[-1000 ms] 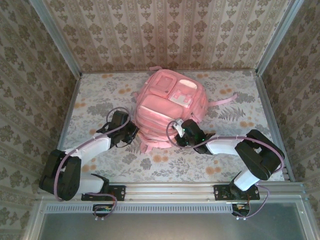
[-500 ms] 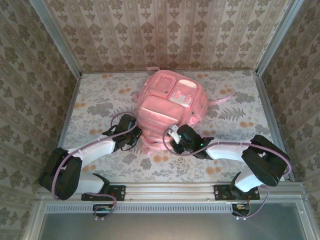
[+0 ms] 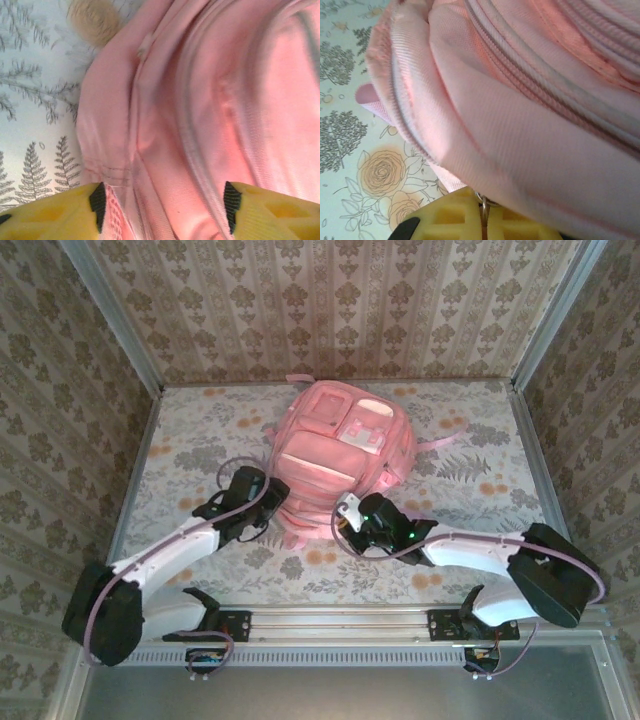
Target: Pack the student bag
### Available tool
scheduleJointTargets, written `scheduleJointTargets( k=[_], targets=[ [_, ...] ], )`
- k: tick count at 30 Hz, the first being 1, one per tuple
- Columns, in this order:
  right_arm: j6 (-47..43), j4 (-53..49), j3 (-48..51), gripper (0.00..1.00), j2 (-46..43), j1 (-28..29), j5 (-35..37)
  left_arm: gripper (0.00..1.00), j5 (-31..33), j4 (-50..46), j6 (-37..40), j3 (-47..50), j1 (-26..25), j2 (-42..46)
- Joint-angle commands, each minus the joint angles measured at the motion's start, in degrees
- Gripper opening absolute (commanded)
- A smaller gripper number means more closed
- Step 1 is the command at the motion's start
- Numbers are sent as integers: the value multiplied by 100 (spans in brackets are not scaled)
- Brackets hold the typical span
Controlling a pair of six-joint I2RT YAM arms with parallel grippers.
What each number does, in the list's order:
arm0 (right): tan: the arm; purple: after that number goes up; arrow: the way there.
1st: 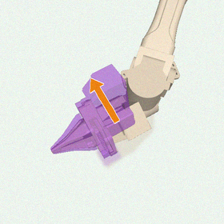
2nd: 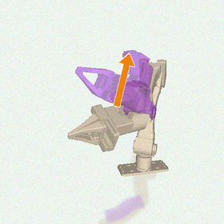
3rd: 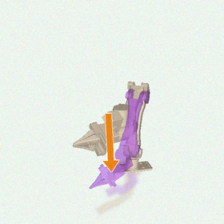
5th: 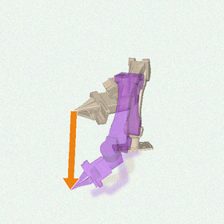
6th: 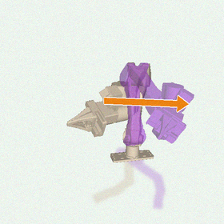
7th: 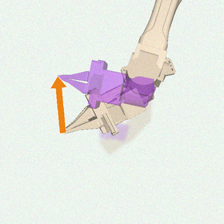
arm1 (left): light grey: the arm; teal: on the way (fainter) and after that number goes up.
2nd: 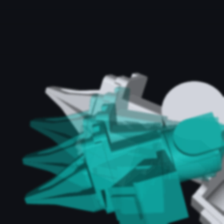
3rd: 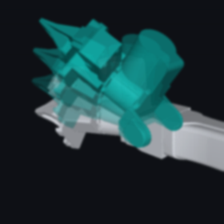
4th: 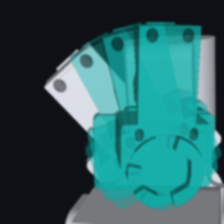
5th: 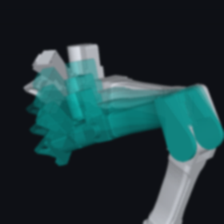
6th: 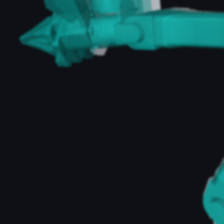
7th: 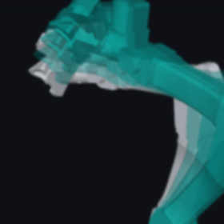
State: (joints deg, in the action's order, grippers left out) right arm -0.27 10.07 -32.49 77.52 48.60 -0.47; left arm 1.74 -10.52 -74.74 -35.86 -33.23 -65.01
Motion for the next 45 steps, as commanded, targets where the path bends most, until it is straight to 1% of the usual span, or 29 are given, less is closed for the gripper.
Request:
scheduleJointTargets(
  k=[1,4,5,6,9,11,14,16,17,19,21,25,26,29,31,35,40,43,44,45],
  targets=[
    [-37,259,239,0,-423,-125,-183,68,-40,-657,772,-197,334,365],
    [-9,270,436,0,-680,-259,-187,68,-296,-726,1279,-228,660,454],
    [-9,276,500,0,-759,-312,-199,68,-378,-720,1447,-244,670,422],
    [0,277,550,0,-813,-371,-212,67,-456,-703,1567,-258,868,354],
    [1,245,668,0,-971,-542,-221,66,-685,-664,1880,-406,915,-127],
    [46,237,733,0,-1073,-648,-132,65,-1040,-612,1985,-604,899,-671],
    [222,347,839,0,-1197,-780,-79,62,-1477,-409,1938,-808,789,-1448],
    [237,347,841,0,-1226,-782,-131,58,-1799,88,1736,-732,748,-1808],
    [247,347,833,0,-1208,-783,-236,56,-1934,391,1575,-645,572,-1933],
    [290,343,815,0,-1163,-761,-469,53,-2023,846,1339,-489,473,-2079],
    [300,304,787,0,-1110,-684,-506,46,-2012,1118,1183,-362,432,-2121],
    [283,297,758,0,-991,-509,-507,23,-1900,1587,825,-28,430,-2075],
    [263,275,731,0,-963,-450,-529,19,-1865,1646,737,35,432,-2061],
    [212,183,626,0,-839,-271,-556,9,-1668,1673,421,197,432,-1974],
    [218,163,565,0,-748,-159,-551,4,-1464,1709,226,319,423,-1880],
    [306,188,393,0,-510,95,-540,0,-1173,1661,17,425,401,-1703],
    [366,178,88,0,-108,428,-449,0,-977,1568,-49,391,301,-1550],
    [435,200,-29,0,27,530,-423,0,-938,1538,-56,404,291,-1465],
    [479,254,-17,0,14,532,-375,2,-941,1507,-17,404,291,-1421],
    [501,293,-8,0,-8,532,-349,7,-947,1405,91,378,291,-1352]
  ],
)
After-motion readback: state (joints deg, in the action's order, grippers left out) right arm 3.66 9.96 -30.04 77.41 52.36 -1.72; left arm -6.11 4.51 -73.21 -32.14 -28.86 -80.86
